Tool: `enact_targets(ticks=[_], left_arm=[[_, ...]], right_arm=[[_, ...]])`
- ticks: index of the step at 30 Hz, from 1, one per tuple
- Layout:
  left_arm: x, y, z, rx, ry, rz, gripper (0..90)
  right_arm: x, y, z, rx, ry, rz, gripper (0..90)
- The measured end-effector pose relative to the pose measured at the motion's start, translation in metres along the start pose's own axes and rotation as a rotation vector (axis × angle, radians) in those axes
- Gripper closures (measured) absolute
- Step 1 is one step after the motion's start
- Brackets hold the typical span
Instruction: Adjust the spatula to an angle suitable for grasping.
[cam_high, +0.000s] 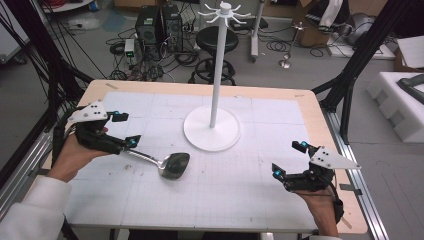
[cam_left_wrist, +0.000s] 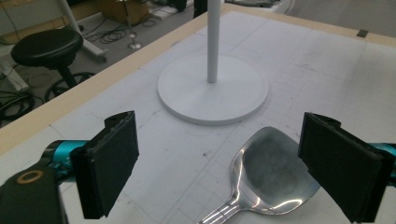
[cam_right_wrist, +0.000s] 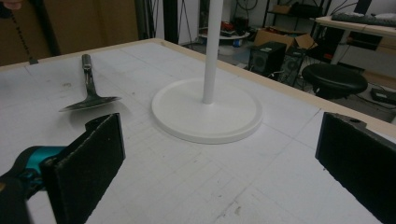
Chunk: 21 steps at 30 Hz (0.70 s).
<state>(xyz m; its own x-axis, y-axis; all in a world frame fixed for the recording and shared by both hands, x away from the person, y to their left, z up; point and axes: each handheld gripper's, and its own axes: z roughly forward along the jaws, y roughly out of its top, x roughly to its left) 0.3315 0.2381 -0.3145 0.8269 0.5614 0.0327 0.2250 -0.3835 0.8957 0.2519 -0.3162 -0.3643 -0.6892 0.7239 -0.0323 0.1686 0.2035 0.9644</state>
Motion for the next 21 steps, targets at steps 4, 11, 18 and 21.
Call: enact_targets(ticks=[4, 11, 18, 21], left_arm=[[0.002, 0.008, 0.014, 0.042, -0.056, 0.014, 22.3], [0.004, 0.021, 0.033, 0.107, -0.090, 0.039, 38.8], [0.004, 0.030, 0.050, 0.167, -0.122, 0.042, 56.8], [0.003, 0.032, 0.058, 0.196, -0.146, 0.039, 62.8]], right_arm=[[0.001, 0.000, 0.000, 0.002, 0.004, -0.007, 0.2], [0.001, 0.001, 0.000, -0.001, 0.007, -0.002, 0.2], [0.002, 0.003, 0.000, -0.011, 0.011, -0.006, 0.2], [0.003, 0.003, 0.000, -0.011, 0.013, -0.004, 0.2]])
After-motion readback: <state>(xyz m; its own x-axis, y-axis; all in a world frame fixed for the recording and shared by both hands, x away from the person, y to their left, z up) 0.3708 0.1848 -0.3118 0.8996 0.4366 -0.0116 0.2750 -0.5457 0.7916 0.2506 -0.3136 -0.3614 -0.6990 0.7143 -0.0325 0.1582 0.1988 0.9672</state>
